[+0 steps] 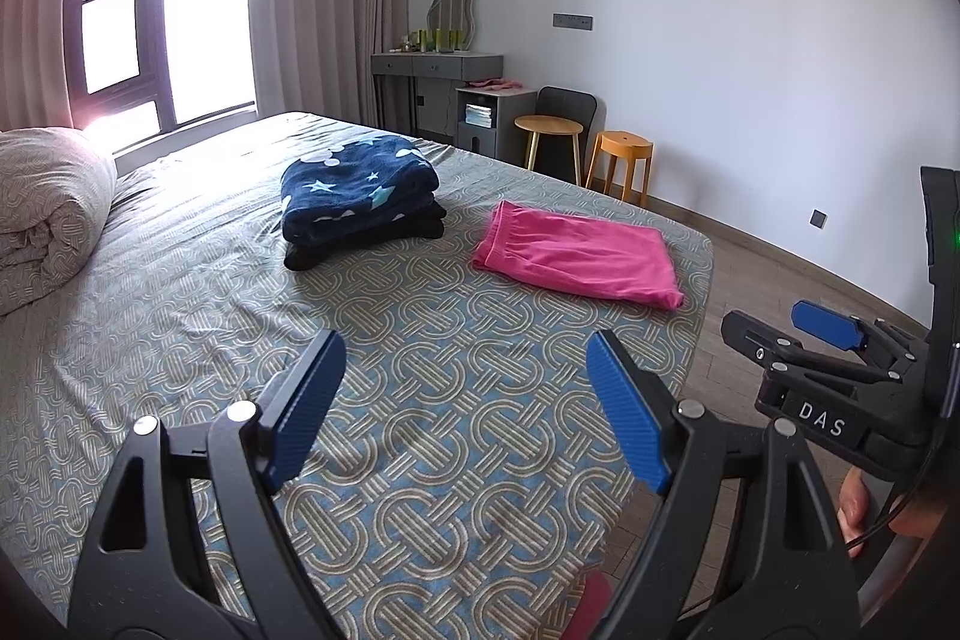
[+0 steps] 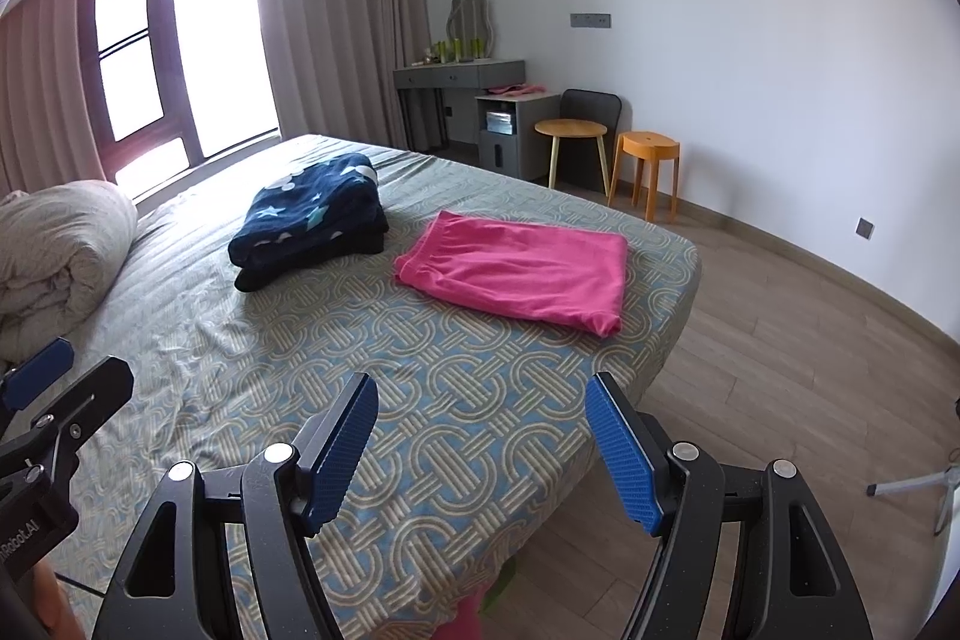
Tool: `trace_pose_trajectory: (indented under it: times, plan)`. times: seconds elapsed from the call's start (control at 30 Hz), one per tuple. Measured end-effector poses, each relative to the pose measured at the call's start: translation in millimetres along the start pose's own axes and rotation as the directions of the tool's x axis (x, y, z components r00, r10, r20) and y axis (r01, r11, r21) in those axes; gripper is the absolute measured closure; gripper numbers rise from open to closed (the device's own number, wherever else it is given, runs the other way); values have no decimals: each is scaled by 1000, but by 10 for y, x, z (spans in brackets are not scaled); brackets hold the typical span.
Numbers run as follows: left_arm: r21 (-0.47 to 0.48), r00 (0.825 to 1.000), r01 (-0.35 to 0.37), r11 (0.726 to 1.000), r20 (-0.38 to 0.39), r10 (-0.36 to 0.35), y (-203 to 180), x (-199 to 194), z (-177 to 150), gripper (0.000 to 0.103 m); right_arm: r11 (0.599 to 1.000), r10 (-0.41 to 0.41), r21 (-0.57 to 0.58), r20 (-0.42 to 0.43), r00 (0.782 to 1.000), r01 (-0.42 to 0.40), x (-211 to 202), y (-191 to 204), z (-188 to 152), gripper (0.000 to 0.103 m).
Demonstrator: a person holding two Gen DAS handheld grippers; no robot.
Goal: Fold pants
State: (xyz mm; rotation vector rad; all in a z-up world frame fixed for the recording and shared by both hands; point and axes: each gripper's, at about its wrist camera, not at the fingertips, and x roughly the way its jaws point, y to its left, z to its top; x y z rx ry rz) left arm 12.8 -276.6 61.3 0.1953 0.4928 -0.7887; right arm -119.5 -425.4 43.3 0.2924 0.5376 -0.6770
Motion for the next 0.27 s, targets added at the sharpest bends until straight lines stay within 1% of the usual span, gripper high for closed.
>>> trace_pose_trajectory:
  times: [0.27]
  plan:
    - [-8, 1000, -6, 1000, -4, 6, 12, 0, -17, 20, 1000, 5, 0, -4, 1000, -5, 17, 23, -7, 30]
